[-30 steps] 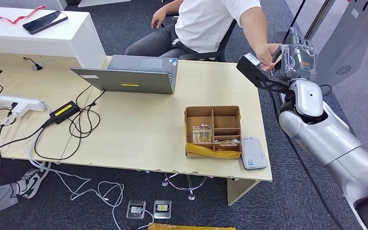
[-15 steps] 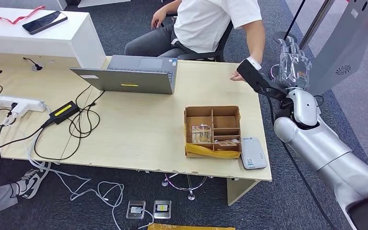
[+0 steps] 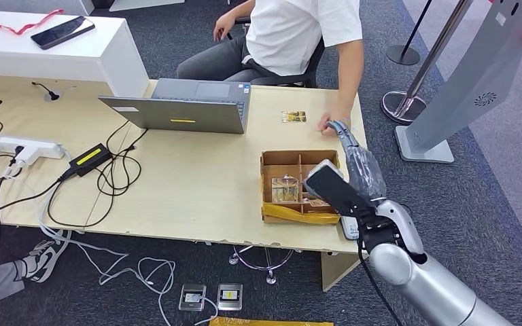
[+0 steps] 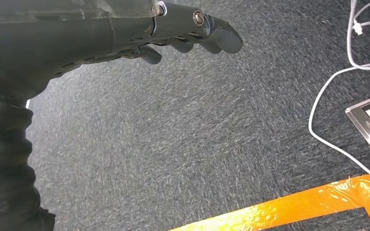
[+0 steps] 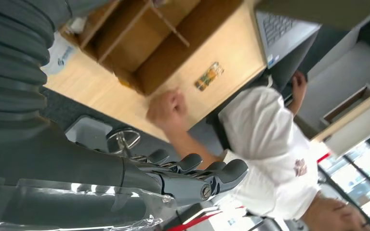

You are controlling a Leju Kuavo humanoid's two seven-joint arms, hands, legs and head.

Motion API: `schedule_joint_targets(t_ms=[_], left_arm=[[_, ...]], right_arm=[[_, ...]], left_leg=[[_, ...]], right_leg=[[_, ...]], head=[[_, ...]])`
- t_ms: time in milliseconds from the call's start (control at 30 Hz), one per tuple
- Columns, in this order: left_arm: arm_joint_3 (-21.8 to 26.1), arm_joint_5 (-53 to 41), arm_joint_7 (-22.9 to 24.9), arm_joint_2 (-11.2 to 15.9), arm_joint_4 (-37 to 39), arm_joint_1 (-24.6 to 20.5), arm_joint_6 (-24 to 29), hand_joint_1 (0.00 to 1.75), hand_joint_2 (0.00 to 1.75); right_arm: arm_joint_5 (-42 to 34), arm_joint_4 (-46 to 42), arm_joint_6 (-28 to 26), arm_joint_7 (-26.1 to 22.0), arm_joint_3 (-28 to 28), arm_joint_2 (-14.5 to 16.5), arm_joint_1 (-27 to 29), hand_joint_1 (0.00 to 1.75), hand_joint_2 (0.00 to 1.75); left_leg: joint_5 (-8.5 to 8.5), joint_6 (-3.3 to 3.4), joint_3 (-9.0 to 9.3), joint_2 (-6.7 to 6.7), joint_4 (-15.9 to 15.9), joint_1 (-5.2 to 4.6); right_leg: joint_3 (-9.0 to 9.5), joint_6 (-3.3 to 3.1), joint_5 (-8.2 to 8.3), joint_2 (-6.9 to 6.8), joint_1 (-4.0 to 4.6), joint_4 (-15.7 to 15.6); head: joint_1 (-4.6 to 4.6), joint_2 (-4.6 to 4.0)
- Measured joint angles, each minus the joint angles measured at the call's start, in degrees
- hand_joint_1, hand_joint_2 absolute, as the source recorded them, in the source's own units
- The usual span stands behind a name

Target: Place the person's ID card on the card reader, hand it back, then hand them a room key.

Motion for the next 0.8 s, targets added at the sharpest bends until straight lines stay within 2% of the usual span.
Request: schedule_joint_targets(t_ms=[133,367,467,667,800], left_arm=[[1.0,0.0,-0.1,-0.2,0.0,0.0,0.1,0.00,1.75],[1.8,0.0,-0.1,-0.3,0.0,0.0,0.0,0.00,1.75],[2.2,0.2,0.0,-0.4,0.0,0.0,-0.1,0.00,1.75],[3.1,0.0,0.7,-0.7,0.0,-0.1,0.0,0.00,1.75],[3.8,0.0,0.8,-0.8,0.0,-0.2,0.0,0.00,1.75]], right_arm=[[1.8,-2.7,3.8,-0.3,-0.3,-0.5,3.7,0.00,1.75],[6.8,-2.2,9.3,2.4,0.2,-0.6,6.9,0.00,1.75],[10.9,-0.6,9.9,4.0,0.8,-0.5,7.2,0.00,1.75],[24.5,3.4,9.6,9.0,2.7,0.6,7.1,0.00,1.75],[27.3,6.2,9.5,9.5,3.7,1.7,6.9,0.00,1.75]], left_leg=[[0.00,0.00,0.00,0.02,0.0,0.00],[0.00,0.00,-0.02,0.02,0.0,0.00],[0.00,0.00,-0.04,0.02,0.0,0.00],[0.00,0.00,-0.05,0.01,0.0,0.00],[0.00,0.00,-0.05,0.00,0.0,0.00]], right_leg=[[0.01,0.00,0.01,0.01,0.00,0.0],[0.00,0.00,0.01,0.01,0.00,0.0],[0.00,0.00,0.01,0.01,0.00,0.0],[0.00,0.00,0.01,0.00,0.00,0.0],[0.00,0.00,0.01,0.00,0.00,0.0]], head=[[-0.01,0.01],[0.00,0.00],[-0.01,0.00],[-0.01,0.01],[-0.01,0.01]])
